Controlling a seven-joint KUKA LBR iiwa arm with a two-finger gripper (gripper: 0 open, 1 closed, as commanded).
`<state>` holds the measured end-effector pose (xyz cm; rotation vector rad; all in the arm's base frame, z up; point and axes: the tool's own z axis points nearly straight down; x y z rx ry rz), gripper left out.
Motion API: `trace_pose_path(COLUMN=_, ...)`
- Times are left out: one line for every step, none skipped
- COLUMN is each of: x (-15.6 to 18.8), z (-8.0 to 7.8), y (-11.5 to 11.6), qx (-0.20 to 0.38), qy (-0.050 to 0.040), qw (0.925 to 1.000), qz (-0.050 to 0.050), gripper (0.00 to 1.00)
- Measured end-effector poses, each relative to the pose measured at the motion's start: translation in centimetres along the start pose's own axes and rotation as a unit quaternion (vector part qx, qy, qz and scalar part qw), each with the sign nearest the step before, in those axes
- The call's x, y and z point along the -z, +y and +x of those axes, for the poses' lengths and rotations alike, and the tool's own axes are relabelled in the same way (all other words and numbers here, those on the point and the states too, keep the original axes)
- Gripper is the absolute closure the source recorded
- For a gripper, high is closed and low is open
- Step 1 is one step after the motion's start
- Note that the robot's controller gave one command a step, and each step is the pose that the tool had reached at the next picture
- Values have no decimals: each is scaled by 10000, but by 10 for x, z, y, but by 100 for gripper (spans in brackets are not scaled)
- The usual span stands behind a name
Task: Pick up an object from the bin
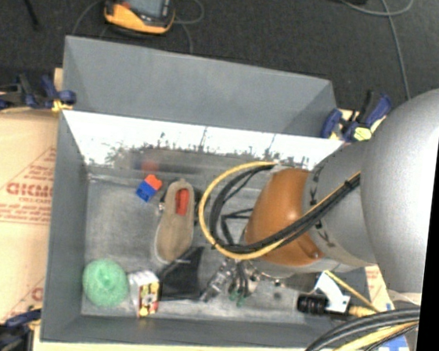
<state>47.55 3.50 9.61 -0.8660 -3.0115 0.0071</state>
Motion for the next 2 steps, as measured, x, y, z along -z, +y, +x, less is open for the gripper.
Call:
trace_pose_path(x=25, z=-1, y=0, qx=0, qy=-10, qw=10000, qz=-12, gripper=100)
trace_pose_path(x=45, z=-1, y=1, qx=6, qy=-29, qw=10000, qz=-27, gripper=100)
